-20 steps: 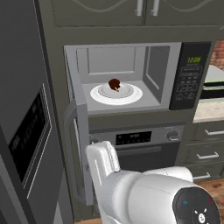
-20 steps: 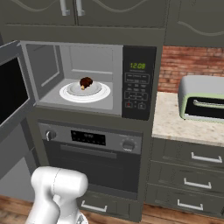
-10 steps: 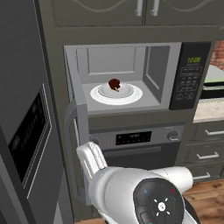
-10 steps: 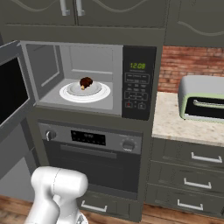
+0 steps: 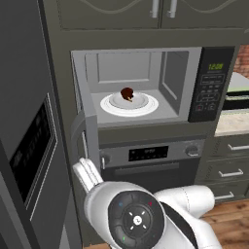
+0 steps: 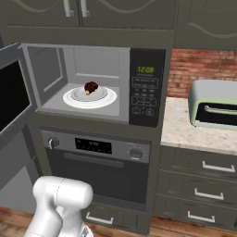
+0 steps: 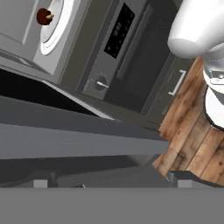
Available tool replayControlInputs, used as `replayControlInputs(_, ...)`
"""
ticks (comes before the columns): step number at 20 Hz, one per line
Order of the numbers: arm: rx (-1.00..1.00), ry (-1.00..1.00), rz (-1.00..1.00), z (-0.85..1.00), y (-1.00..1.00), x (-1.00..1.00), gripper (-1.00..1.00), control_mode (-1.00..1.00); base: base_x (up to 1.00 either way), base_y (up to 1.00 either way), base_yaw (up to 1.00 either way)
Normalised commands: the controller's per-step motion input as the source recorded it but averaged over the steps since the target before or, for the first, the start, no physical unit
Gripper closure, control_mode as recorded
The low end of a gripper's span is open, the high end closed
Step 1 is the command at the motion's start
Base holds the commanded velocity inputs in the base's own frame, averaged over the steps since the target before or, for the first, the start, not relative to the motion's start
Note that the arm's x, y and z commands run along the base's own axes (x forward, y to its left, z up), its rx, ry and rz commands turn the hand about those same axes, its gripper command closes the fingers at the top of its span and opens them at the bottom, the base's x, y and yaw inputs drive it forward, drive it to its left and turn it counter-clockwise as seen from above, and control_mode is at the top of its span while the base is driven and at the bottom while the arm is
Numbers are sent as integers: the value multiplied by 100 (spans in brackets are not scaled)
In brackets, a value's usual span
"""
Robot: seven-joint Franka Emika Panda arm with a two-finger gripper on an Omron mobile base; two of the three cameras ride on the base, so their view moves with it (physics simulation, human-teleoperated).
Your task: Transport the steak from the fridge to the microwave and turn on the microwave.
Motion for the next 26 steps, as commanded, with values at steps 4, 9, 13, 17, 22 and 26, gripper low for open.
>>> replayControlInputs(4, 0, 0, 0, -13, 6, 19, -100, -100, 0, 0, 0)
replayControlInputs(9, 0, 0, 3, -14, 6, 21, -100, -100, 0, 0, 0)
replayControlInputs(13, 0, -2, 5, -16, 13, 15, -100, -100, 0, 0, 0)
replayControlInputs(17, 0, -2, 3, -13, 9, 16, -100, -100, 0, 0, 0)
replayControlInputs(22, 0, 0, 0, -8, -12, 21, -100, -100, 0, 0, 0)
replayControlInputs(26, 0, 0, -1, -4, -31, 17, -100, -100, 0, 0, 0)
